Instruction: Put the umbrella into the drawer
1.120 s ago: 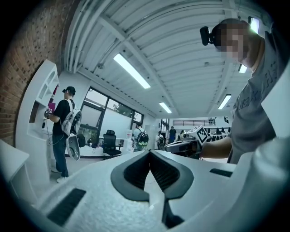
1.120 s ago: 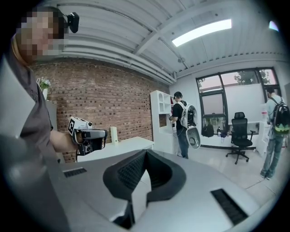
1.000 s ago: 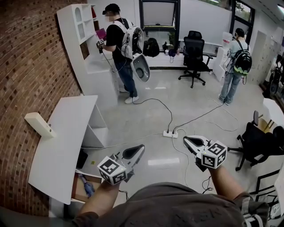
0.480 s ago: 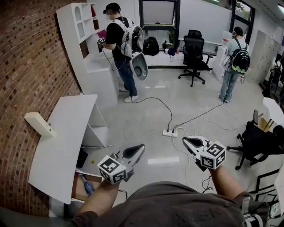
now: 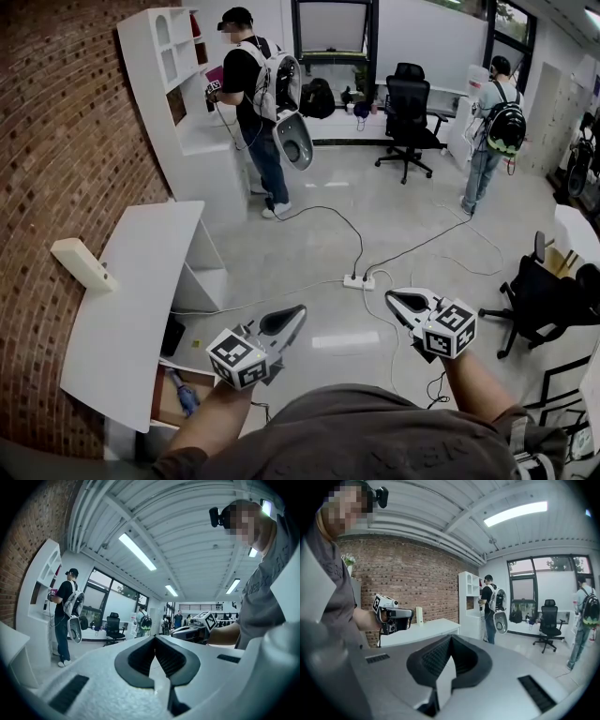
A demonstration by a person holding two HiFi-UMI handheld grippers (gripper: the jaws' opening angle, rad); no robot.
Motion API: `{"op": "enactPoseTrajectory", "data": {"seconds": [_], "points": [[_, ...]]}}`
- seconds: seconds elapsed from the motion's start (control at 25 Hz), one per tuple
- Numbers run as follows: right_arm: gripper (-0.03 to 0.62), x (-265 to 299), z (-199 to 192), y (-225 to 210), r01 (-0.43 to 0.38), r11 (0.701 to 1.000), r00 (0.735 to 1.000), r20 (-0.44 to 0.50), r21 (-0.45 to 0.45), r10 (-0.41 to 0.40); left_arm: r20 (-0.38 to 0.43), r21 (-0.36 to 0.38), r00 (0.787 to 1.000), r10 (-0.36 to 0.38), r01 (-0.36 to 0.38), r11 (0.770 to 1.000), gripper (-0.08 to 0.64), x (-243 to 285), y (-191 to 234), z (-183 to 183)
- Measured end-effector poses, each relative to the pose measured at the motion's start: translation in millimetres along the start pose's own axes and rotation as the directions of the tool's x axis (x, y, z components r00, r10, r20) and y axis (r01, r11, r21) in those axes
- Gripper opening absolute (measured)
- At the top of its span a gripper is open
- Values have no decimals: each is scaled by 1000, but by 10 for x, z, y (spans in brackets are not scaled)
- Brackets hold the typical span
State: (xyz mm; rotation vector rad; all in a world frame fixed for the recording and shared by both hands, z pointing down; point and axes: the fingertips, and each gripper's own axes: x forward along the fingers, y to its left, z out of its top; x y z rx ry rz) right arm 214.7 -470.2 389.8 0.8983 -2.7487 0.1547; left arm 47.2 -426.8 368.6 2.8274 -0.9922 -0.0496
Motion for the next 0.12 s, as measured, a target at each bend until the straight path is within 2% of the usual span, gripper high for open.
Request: {"op": "enactPoseTrajectory", "data": {"seconds": [0.12], "points": [[-9,10,-9,15,0,1000,1000,1,-1,0,9,-11,1000,6,-6,1000,5,-25,21,-10]]}}
